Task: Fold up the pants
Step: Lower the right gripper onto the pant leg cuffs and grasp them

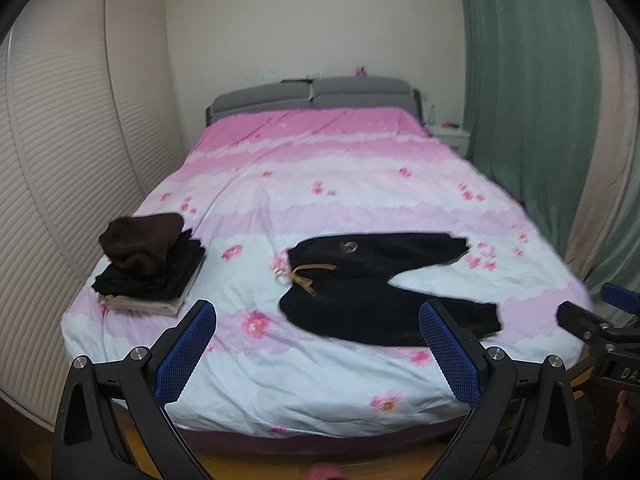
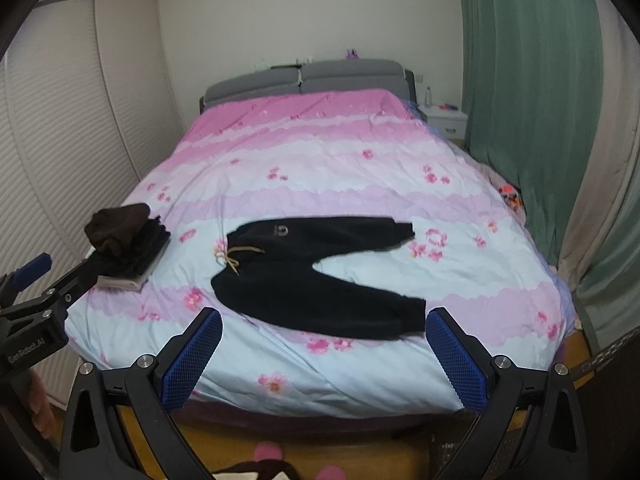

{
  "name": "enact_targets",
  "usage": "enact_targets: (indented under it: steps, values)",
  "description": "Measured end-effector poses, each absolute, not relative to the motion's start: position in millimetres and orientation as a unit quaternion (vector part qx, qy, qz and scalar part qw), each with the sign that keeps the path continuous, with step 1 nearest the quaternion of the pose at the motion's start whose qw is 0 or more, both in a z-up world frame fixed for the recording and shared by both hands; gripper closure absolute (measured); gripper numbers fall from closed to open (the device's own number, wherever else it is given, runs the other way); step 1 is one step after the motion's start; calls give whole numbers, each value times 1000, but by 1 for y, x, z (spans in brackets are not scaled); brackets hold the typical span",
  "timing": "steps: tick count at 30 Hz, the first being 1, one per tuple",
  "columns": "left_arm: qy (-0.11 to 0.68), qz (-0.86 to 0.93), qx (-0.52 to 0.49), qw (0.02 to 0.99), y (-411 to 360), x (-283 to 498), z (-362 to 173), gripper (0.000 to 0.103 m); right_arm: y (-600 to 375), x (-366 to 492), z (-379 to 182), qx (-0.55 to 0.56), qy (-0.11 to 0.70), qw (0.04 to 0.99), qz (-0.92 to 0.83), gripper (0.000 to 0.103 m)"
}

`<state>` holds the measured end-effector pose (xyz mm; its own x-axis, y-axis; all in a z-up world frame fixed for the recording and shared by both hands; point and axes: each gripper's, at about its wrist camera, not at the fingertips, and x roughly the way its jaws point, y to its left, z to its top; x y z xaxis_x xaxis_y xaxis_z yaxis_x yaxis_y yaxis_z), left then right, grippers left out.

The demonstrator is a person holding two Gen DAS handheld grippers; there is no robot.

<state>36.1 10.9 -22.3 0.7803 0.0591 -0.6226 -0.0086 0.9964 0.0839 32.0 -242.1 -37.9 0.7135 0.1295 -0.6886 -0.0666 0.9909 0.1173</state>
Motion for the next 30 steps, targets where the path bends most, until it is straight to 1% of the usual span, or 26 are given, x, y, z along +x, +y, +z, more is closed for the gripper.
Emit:
enact_targets:
  steps: [4, 8, 12, 16, 19, 23, 25, 27, 29, 30]
  values:
    - [356, 23, 42, 933, 26, 62, -57, 0, -235, 50, -70, 49, 401, 913, 51, 0]
    - [387, 11, 42, 921, 36, 100, -94, 0, -225, 78, -115, 65, 442, 893, 49, 0]
    - [438, -21, 26, 898, 46, 151, -137, 0, -220, 111, -157, 91, 485, 869, 33, 0]
    - [487, -39, 9, 872, 56, 201, -186, 0, -221, 146, -195, 117, 510, 852, 6, 0]
    - [523, -48, -6, 851, 63, 231, -221, 1, -224, 169, -223, 144, 532, 834, -21, 1]
    - [569, -53, -18, 821, 64, 263, -265, 4, -226, 193, -260, 177, 560, 808, -47, 1]
    - [580, -53, -27, 812, 64, 274, -280, 5, -227, 202, -277, 179, 576, 796, -57, 2]
    - [591, -54, -38, 804, 64, 284, -294, 5, -227, 211, -293, 179, 590, 784, -65, 3]
    - [602, -55, -61, 794, 65, 294, -309, 5, -229, 220, -312, 188, 604, 771, -67, 7]
    - [613, -53, -80, 784, 67, 300, -319, 7, -230, 224, -320, 192, 609, 767, -68, 8]
